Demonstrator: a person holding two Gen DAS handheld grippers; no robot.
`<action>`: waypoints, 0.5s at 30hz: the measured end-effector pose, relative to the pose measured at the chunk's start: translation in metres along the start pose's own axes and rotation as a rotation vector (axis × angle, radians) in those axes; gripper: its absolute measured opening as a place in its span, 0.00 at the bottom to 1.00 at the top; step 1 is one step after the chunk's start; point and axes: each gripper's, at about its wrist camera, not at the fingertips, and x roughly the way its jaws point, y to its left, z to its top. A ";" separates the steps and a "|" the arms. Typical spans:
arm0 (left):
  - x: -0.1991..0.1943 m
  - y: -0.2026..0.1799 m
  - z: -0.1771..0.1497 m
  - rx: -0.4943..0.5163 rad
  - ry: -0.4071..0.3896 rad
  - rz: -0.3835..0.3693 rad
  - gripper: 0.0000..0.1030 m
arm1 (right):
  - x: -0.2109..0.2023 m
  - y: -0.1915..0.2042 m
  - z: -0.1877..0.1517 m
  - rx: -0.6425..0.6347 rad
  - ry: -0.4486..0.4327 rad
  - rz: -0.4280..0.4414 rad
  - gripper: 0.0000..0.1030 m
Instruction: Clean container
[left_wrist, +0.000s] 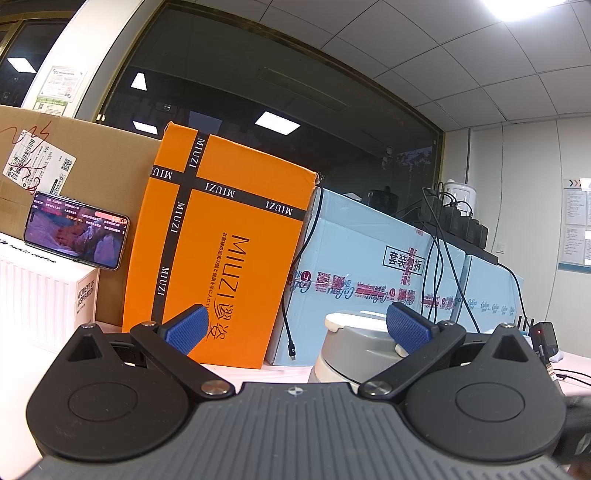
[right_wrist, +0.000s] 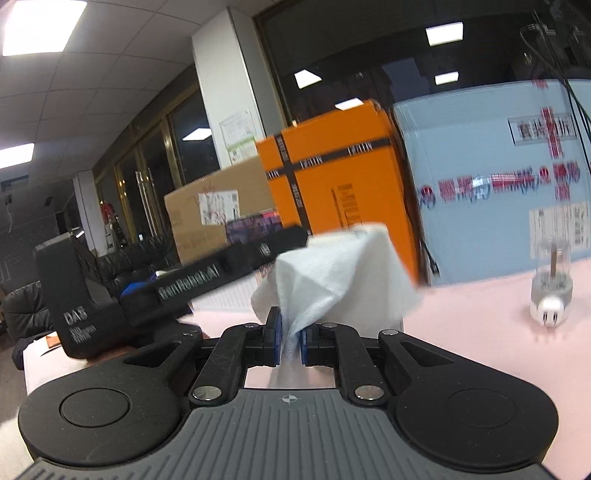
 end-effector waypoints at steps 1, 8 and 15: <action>0.000 0.000 0.000 0.000 0.000 0.000 1.00 | -0.001 0.002 0.003 -0.010 -0.009 0.001 0.09; 0.000 -0.001 0.000 0.001 0.000 0.002 1.00 | 0.004 -0.002 0.006 -0.013 0.004 -0.006 0.09; -0.001 0.000 0.000 0.000 0.000 0.001 1.00 | 0.013 -0.011 -0.011 -0.003 0.079 -0.017 0.09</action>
